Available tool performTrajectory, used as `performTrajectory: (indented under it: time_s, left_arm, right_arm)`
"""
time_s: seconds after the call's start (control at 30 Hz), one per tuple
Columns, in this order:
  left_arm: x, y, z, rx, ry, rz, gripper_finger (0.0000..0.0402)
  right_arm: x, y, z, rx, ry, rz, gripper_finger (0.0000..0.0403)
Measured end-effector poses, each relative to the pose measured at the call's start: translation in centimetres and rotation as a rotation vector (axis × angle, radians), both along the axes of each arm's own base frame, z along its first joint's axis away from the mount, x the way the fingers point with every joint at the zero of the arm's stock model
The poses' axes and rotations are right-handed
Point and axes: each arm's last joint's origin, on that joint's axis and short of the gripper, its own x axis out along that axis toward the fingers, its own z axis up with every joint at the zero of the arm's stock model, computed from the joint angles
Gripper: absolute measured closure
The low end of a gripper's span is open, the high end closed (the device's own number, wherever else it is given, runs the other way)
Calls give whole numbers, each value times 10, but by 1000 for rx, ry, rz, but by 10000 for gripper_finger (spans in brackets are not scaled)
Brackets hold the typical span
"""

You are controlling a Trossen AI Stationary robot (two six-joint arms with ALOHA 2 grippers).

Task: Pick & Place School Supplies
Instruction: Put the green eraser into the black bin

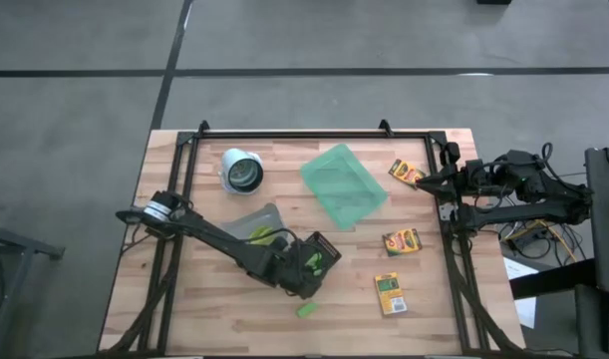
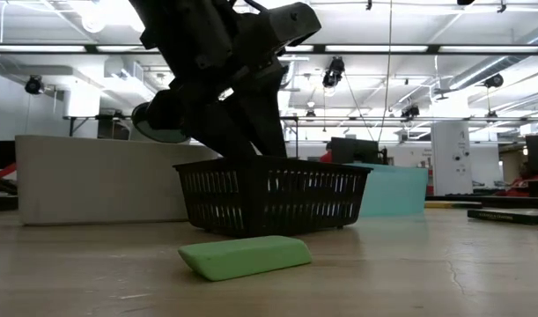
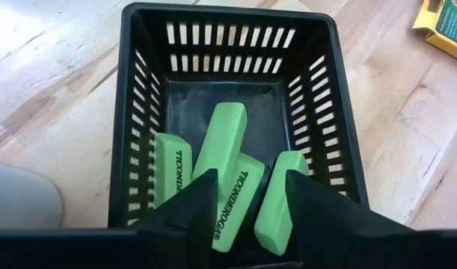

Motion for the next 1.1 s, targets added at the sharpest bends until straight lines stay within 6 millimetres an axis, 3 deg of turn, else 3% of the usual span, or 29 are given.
performTrajectory:
  time_s: [0.3, 0.57, 0.77, 0.97, 1.1]
  left_arm:
    - [-1, 0, 5, 34, 8, -68, 231]
    - [-11, 4, 47, 59, -62, -168, 231]
    - [-24, 6, 80, -17, -142, -192, 231]
    - [-35, 5, 98, -96, -203, -146, 231]
    - [-42, 0, 98, -174, -197, -31, 231]
  right_arm:
    - [0, 0, 0, 0, 0, 0, 367]
    - [0, 0, 0, 0, 0, 0, 367]
    - [0, 0, 0, 0, 0, 0, 367]
    - [0, 0, 0, 0, 0, 0, 367]
    - [0, 0, 0, 0, 0, 0, 367]
